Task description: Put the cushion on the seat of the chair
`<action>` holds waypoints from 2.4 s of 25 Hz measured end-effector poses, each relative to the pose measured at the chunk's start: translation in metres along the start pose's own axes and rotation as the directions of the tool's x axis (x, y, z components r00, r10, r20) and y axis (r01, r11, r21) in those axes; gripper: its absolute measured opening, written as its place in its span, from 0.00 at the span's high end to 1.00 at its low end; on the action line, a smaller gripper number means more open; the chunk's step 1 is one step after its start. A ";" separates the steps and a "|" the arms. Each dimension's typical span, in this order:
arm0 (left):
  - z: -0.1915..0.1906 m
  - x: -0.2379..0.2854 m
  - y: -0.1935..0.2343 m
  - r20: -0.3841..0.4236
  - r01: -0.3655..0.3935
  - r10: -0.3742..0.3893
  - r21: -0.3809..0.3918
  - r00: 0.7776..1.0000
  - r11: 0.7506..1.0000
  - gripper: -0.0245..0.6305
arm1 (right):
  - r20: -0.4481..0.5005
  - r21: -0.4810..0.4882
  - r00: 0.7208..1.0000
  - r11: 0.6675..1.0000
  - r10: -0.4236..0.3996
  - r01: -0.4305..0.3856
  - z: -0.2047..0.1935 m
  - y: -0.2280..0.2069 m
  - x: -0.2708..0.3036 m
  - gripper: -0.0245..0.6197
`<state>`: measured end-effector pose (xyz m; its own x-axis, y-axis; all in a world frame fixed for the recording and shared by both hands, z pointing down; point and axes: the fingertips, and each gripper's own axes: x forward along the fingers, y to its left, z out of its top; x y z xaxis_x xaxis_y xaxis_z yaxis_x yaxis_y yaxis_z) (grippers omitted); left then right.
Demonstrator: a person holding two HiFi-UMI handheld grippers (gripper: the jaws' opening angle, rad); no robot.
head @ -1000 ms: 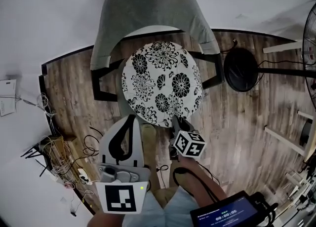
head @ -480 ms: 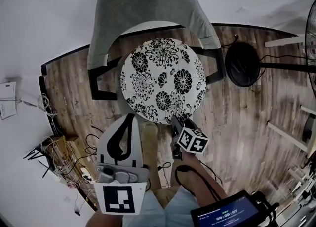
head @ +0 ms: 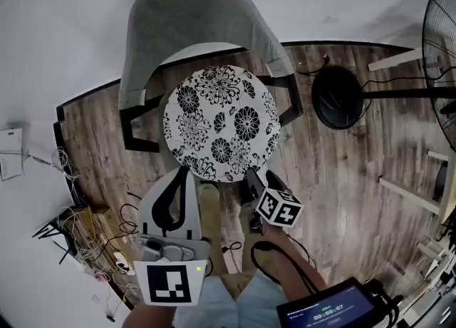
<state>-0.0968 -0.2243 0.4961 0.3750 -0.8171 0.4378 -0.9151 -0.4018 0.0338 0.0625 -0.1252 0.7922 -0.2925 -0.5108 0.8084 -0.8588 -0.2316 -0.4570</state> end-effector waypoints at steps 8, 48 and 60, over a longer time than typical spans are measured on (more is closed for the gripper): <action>0.046 -0.035 -0.022 0.120 -0.064 0.063 0.008 0.991 0.998 0.95 | 0.103 -0.168 0.984 0.978 0.143 -0.124 0.068 0.045 -0.068 0.59; 0.218 -0.150 -0.072 0.494 -0.256 0.186 0.077 0.849 0.964 0.95 | 0.485 -0.822 0.578 0.567 0.656 0.047 0.232 0.270 -0.400 0.95; 0.221 -0.154 -0.076 0.504 -0.257 0.181 0.085 0.844 0.963 0.95 | 0.496 -0.819 0.565 0.571 0.659 0.054 0.233 0.268 -0.406 0.95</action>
<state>-0.0523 -0.1595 0.2277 0.2253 -0.9712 -0.0769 -0.9648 -0.2115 -0.1560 0.0493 -0.1731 0.2552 -0.5222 -0.8523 -0.0281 -0.8507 0.5184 0.0868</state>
